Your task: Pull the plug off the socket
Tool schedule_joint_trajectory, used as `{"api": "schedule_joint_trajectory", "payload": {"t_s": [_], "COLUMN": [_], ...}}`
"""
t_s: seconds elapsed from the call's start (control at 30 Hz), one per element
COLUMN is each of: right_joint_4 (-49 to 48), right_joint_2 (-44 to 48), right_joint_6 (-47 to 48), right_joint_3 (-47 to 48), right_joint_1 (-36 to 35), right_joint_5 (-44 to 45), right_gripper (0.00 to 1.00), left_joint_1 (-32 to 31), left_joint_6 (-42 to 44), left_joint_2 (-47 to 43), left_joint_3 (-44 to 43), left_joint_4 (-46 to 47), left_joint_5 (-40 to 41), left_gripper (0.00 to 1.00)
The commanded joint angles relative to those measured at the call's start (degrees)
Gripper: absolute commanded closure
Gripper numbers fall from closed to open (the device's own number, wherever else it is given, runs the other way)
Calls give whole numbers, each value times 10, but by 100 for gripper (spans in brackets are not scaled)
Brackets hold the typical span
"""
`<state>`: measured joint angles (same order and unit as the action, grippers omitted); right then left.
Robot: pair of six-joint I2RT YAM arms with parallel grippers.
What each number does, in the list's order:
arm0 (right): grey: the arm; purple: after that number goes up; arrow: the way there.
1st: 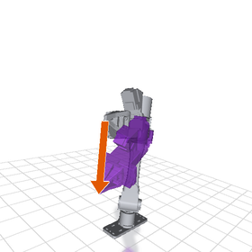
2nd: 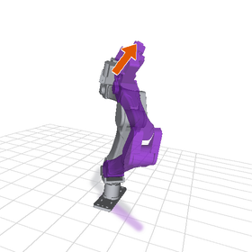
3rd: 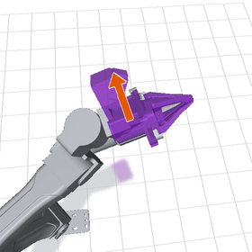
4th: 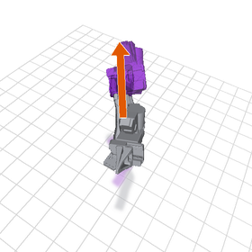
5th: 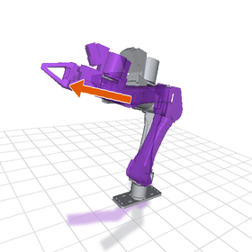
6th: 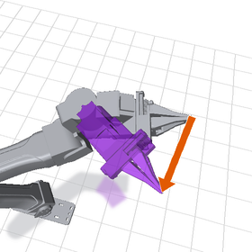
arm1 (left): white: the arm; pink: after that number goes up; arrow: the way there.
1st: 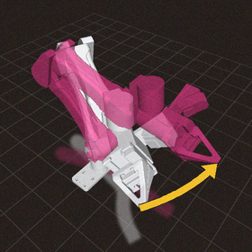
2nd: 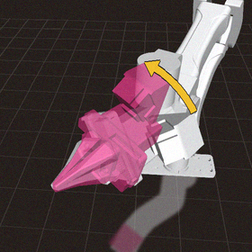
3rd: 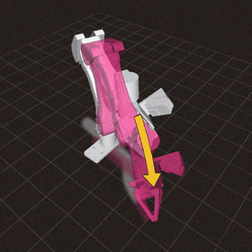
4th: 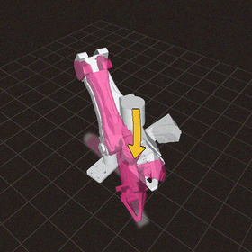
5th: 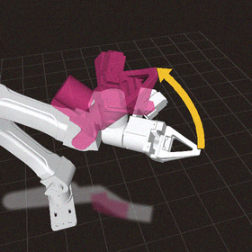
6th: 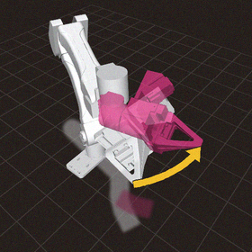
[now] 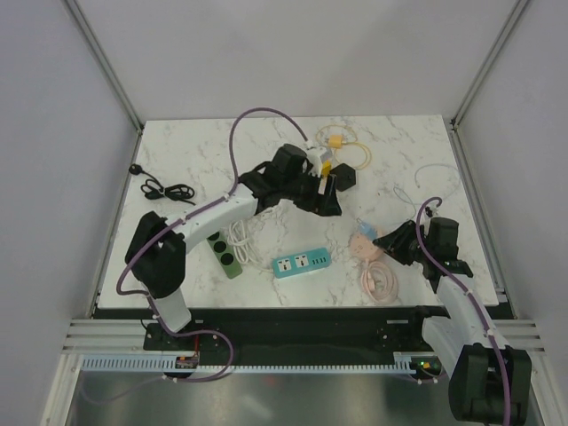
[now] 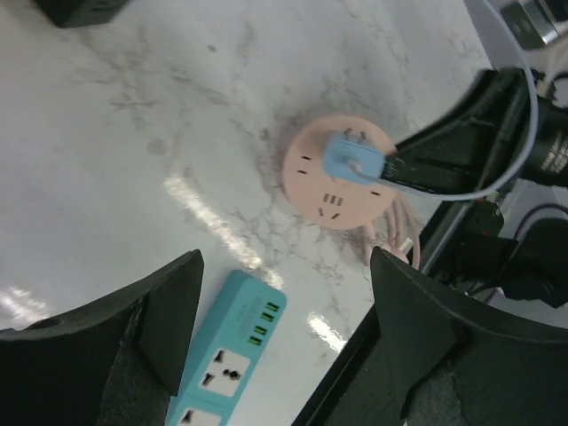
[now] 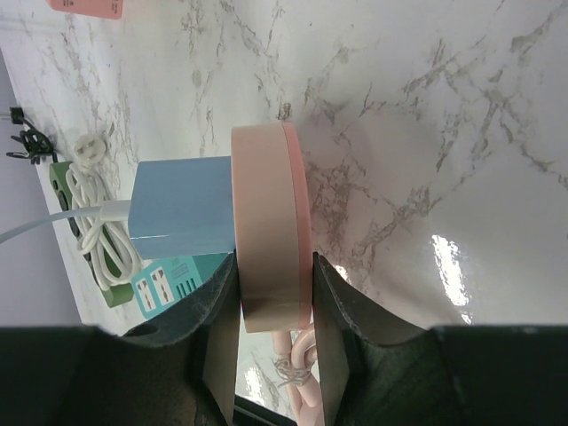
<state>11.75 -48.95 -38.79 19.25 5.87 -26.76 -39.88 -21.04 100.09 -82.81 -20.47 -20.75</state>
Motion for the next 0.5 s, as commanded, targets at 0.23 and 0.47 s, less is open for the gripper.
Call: {"api": "schedule_joint_trajectory", "payload": {"t_s": [0.23,0.47], "right_joint_4": [-12,-9], "right_joint_2": [17,22], "right_joint_6": [-41,-47], "right_joint_3": [36,36], "right_joint_1": [4,4], "right_joint_5": [-67,-82], "right_gripper": [100,100], "left_joint_1": [-106,-140], "left_joint_6": [6,50], "left_joint_2": [-3,39], "left_joint_3": [92,91], "left_joint_4": [203,252], "left_joint_5": [-62,-32], "left_gripper": [34,14]}}
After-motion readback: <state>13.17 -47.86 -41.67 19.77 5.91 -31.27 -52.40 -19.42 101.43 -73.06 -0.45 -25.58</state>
